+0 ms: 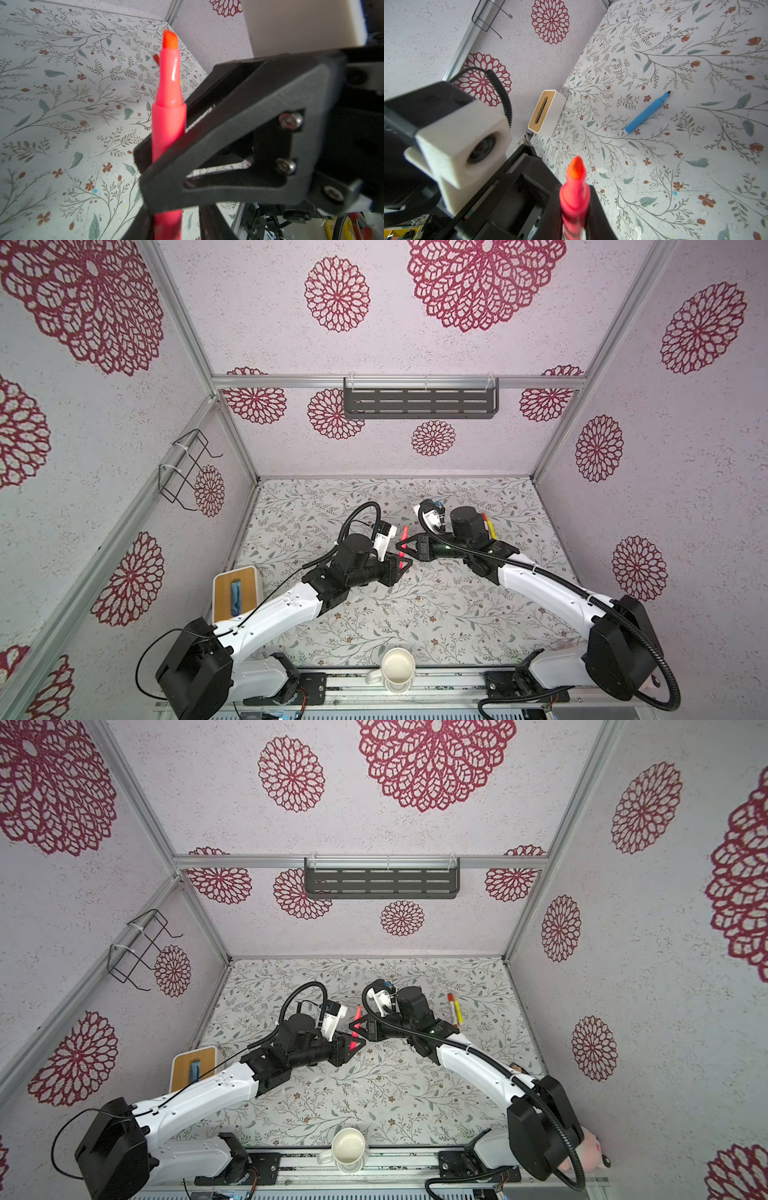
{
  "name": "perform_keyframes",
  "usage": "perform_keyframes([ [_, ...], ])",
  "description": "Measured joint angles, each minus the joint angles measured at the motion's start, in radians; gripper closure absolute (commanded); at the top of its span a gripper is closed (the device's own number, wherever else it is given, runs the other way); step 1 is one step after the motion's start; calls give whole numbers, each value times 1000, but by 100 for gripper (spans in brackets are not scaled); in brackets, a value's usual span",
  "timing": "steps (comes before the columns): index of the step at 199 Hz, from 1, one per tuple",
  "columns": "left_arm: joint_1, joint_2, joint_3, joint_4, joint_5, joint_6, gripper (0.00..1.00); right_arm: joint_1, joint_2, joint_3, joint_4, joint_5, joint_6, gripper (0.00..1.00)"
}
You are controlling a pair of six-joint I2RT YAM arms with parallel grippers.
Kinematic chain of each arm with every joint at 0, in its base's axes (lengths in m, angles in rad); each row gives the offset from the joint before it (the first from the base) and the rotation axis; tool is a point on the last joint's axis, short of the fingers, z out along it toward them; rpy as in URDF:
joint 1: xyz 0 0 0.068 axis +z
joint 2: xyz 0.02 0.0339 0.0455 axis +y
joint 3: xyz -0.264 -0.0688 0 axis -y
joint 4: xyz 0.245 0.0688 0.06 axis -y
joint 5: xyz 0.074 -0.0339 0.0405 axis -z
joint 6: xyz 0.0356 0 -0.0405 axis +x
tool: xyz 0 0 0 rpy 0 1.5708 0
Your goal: Insert the pens into the pen caps
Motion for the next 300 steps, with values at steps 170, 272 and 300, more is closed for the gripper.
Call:
perform_keyframes([
  [170, 1, 0, 0, -16, -3, 4, 100, 1, -15, 12, -12, 14, -7, 85],
  [272, 0, 0, 0, -27, -36, -8, 100, 2, -80, -14, -31, 66, -33, 47],
  [300, 1, 0, -10, -24, -43, -7, 100, -3, -104, -13, -85, 135, -58, 44],
])
